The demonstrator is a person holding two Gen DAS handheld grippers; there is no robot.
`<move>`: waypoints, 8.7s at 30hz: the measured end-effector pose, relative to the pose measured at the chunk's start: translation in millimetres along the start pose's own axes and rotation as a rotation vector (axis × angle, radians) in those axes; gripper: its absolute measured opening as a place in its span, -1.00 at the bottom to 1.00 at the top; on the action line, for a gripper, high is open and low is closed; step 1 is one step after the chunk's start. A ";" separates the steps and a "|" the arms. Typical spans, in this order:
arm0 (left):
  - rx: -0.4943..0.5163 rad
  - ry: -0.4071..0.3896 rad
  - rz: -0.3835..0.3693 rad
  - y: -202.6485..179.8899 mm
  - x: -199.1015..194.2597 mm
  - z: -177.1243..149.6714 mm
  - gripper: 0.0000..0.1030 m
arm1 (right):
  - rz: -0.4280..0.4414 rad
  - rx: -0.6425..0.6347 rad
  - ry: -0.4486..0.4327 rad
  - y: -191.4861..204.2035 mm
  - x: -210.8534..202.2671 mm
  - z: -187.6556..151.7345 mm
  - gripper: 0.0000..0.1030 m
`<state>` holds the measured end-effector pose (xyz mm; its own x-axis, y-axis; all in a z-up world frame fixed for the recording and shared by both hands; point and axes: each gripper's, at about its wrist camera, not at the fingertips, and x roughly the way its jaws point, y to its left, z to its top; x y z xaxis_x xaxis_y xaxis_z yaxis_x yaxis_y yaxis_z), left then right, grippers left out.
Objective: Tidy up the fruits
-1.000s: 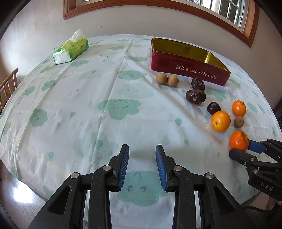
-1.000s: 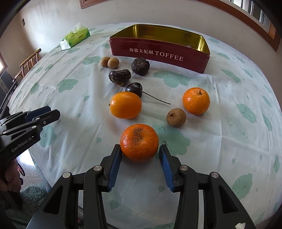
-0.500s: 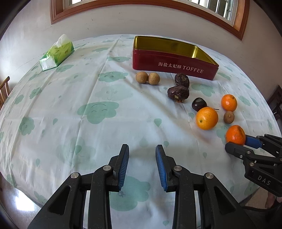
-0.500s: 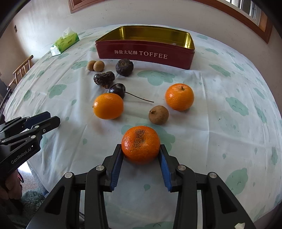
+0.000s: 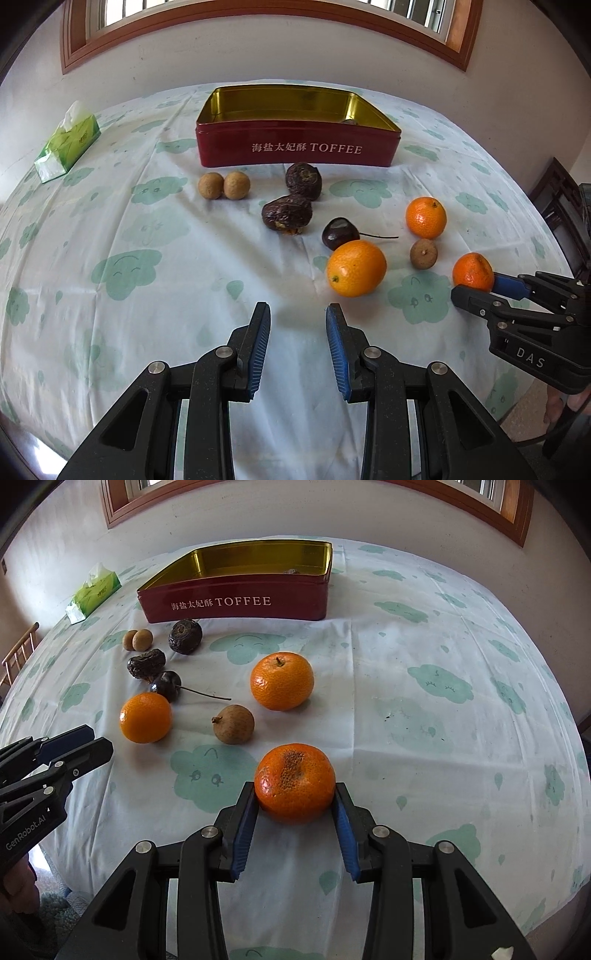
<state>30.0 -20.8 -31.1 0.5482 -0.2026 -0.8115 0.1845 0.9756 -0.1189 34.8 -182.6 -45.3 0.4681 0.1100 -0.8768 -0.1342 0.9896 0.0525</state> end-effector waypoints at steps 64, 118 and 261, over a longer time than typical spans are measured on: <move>0.044 0.044 -0.019 -13.6 5.2 -7.0 -0.37 | -0.007 0.057 -0.042 -31.7 5.7 8.2 -0.26; 0.037 0.021 0.024 -17.8 20.4 13.8 -0.22 | -0.019 0.048 -0.050 -29.7 6.5 6.2 -0.26; -0.033 -0.110 0.174 49.5 16.3 121.5 -0.06 | 0.069 -0.057 -0.175 24.6 4.5 139.2 -0.14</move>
<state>147.2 13.9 19.3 0.6557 -0.0367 -0.7541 0.0528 0.9986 -0.0027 155.2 -144.8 18.6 0.6000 0.1966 -0.7754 -0.2181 0.9728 0.0778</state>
